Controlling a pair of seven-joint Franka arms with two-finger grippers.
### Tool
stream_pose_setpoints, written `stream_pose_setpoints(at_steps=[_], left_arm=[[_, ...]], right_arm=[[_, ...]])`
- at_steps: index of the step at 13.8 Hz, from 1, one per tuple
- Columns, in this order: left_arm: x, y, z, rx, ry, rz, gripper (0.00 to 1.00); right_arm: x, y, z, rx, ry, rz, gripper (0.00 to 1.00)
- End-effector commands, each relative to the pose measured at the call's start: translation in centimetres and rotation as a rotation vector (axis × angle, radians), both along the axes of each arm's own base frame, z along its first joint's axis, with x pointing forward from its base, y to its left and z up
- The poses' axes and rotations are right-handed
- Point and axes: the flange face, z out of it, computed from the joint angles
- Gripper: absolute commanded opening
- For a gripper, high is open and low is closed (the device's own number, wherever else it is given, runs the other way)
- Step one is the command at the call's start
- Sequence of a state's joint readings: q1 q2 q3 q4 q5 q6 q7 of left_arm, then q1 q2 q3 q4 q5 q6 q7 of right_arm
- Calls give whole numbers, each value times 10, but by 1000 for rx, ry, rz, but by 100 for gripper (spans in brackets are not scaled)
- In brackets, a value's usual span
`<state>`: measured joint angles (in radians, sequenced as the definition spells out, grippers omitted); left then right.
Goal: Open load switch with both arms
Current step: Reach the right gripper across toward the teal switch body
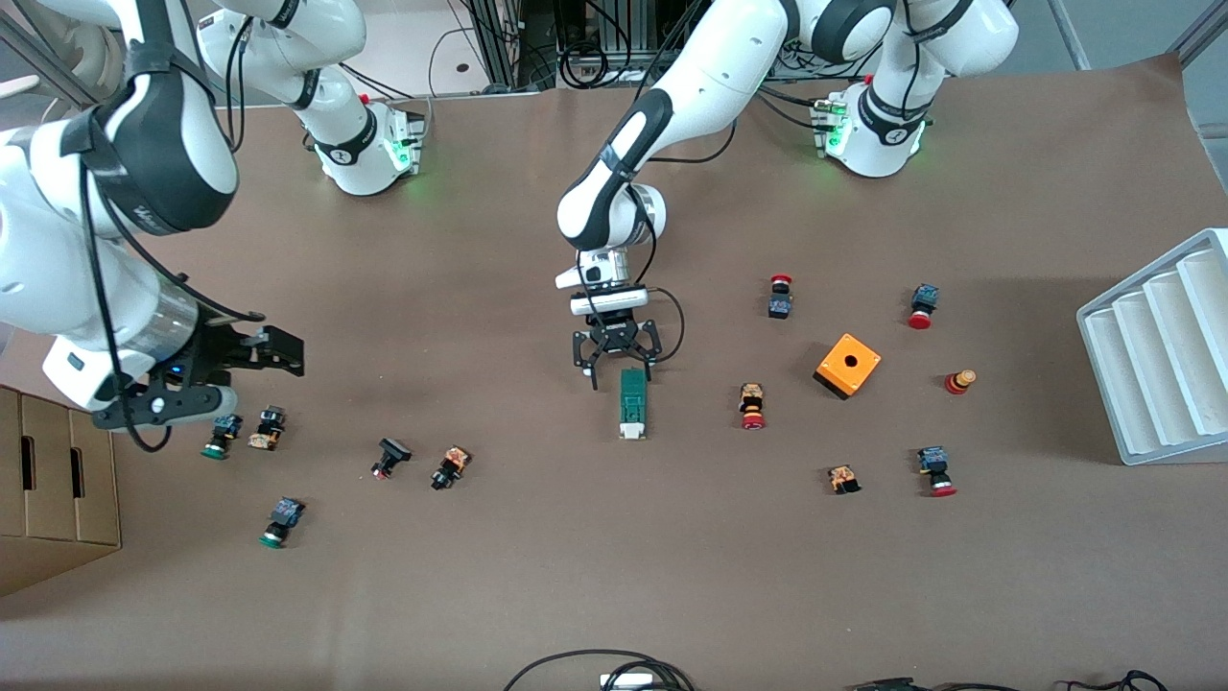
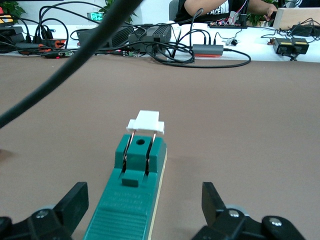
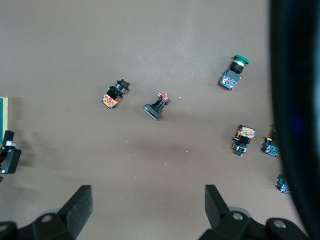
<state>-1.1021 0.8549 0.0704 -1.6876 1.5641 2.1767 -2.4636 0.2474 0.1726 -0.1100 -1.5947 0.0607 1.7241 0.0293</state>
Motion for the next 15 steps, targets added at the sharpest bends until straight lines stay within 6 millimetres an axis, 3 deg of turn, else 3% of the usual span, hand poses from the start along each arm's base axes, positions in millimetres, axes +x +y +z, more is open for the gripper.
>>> stream_pose_setpoints(at_steps=[1,9,15], left_arm=[[9,-3,-16,-5,-61,31,100],[7,0,-19,19,-89,47,100],[-3,-6,-20,25,-107,-4,100]], right_arm=[[10,8,-1,39,7,-37,100],[12,28,-16,77,37,-70,100],[16,71,-41,125,53,-129,100]])
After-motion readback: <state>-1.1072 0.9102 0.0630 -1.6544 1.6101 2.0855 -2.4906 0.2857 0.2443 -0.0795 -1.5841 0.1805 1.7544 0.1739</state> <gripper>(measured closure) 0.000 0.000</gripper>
